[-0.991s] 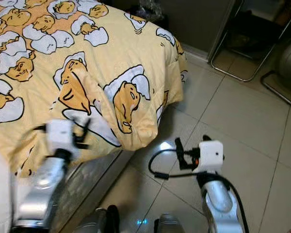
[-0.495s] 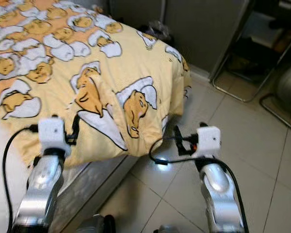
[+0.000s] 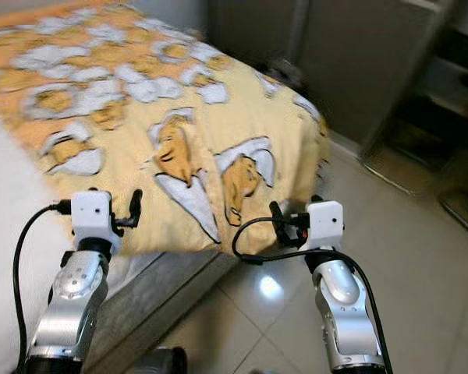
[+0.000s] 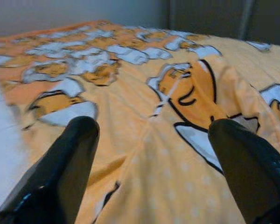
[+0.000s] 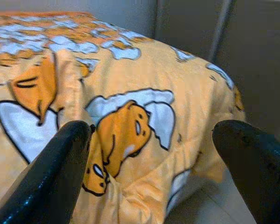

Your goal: Clean up the room

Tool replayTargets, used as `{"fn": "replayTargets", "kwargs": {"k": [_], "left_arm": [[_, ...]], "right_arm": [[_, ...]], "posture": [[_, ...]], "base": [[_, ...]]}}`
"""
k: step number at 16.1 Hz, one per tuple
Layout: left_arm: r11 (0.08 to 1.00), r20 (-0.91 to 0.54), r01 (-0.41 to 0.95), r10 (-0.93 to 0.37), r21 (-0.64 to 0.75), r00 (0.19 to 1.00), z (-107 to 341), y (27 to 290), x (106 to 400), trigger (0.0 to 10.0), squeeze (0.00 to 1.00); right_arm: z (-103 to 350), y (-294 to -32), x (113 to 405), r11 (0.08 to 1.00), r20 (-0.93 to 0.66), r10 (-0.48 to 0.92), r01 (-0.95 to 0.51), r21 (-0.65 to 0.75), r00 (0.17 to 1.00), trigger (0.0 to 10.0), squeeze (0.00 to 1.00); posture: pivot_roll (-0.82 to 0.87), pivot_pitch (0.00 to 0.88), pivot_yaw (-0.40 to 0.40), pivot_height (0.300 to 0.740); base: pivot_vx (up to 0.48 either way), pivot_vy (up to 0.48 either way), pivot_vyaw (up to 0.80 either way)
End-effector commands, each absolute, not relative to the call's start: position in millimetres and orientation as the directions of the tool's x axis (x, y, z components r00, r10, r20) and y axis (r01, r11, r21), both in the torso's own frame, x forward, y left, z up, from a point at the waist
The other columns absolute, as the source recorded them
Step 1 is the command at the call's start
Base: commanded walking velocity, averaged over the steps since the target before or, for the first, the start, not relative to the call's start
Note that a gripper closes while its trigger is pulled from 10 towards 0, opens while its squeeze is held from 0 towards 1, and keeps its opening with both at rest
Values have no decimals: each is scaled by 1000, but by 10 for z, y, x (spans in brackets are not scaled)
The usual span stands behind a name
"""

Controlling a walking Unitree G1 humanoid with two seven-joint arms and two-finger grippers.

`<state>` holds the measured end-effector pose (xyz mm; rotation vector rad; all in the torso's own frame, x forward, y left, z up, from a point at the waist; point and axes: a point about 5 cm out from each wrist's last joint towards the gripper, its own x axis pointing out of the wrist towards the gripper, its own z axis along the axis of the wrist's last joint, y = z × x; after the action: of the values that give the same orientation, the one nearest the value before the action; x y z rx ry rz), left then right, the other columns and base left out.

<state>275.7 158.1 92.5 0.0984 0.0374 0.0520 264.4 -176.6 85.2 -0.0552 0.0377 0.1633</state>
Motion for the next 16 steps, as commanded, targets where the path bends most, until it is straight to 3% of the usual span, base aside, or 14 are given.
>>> {"fn": "replayTargets", "kwargs": {"k": [1, 3, 4, 6, 16], "left_arm": [[996, -38, -27, 31, 81, 999, 918, 1505, 2782, 10000, 1000], [992, -10, 34, -33, 125, 999, 973, 1447, 2849, 10000, 1000], [989, -3, 29, -28, 146, 1000, 996, 1438, 2908, 10000, 0], [983, 0, 73, -74, 169, 997, 1039, 1399, 2963, 10000, 0], [985, -11, 121, -121, 122, 993, 1012, 1387, 2997, 10000, 0]], "right_arm": [[843, -1830, 2625, 988, -40, 145, -147, -53, 989, 10000, 0], [810, -1786, 2587, 986, -52, 158, -161, -51, 986, 10000, 0], [795, -1737, 2575, 983, -60, 176, -179, -48, 983, 10000, 0], [808, -1684, 2559, 974, -49, 209, -213, -72, 977, 10000, 0], [749, -1662, 2516, 983, -53, 173, -176, -47, 983, 10000, 0]], "posture": [[-75, 25, -20, 740], [-74, 40, -32, 740], [-76, 57, -35, 740], [-75, 59, -21, 740], [-76, 56, 16, 740]], "base": [[0, -472, 575], [0, -416, 0], [0, 0, 0], [0, 0, 0], [322, -352, 0]]}}
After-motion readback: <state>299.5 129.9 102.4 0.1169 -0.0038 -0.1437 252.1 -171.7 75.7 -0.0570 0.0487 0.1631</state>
